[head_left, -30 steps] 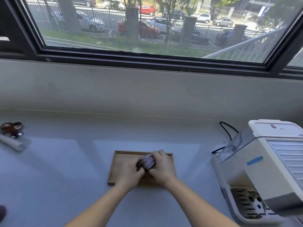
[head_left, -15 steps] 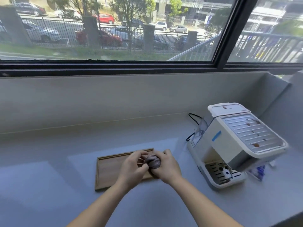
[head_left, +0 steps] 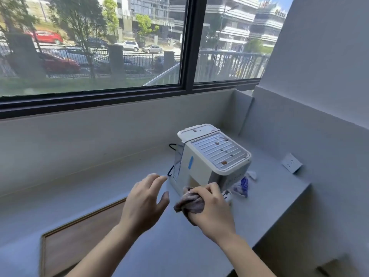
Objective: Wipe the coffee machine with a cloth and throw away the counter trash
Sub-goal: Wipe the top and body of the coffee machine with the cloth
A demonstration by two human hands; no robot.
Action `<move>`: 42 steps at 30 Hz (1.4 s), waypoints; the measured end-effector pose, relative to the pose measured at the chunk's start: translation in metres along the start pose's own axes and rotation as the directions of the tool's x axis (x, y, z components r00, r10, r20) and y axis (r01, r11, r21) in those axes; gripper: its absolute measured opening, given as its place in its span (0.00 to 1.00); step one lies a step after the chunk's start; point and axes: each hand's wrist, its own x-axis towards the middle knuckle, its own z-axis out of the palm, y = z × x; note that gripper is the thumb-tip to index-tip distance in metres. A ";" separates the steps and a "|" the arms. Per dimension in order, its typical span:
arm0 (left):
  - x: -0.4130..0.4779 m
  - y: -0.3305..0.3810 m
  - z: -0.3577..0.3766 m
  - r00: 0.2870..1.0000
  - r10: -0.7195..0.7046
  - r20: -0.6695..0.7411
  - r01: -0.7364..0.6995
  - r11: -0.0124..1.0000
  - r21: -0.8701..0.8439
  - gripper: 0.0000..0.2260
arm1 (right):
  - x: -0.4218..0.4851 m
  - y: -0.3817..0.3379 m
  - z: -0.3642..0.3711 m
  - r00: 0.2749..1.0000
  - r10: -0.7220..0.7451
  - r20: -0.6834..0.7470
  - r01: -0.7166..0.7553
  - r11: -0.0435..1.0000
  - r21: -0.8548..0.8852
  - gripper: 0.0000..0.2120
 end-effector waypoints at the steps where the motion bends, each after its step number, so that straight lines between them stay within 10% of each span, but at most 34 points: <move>1: 0.010 0.013 0.002 0.999 0.027 -0.038 -0.027 1.000 0.001 0.19 | 0.000 0.004 -0.017 0.999 -0.020 -0.043 0.020 1.000 0.005 0.19; 6: 0.070 0.087 0.030 0.989 0.123 -0.078 -0.114 0.987 0.115 0.23 | 0.028 0.042 -0.102 0.978 -0.075 -0.196 0.088 0.995 0.056 0.19; 14: 0.104 0.132 0.092 0.995 -0.099 -0.015 0.100 0.992 0.078 0.33 | 0.102 0.123 -0.151 0.980 -0.050 -0.190 0.063 0.996 0.066 0.16; 26: 0.099 0.134 0.119 0.970 -0.162 -0.183 0.164 0.986 -0.007 0.26 | 0.137 0.172 -0.107 0.984 -0.165 -0.071 0.176 0.960 0.216 0.19; 30: 0.099 0.132 0.124 0.961 -0.158 -0.227 0.160 0.987 -0.010 0.26 | 0.149 0.186 -0.106 0.993 0.012 -0.120 0.025 0.954 0.300 0.10; 36: 0.099 0.130 0.129 0.954 -0.135 -0.269 0.138 0.990 -0.008 0.24 | 0.132 0.178 -0.104 0.934 -0.344 -0.096 0.355 0.924 0.143 0.19; 42: 0.099 0.132 0.132 0.943 -0.141 -0.300 0.142 0.990 -0.021 0.23 | 0.159 0.169 -0.110 0.976 -0.208 -0.058 0.215 0.963 0.163 0.19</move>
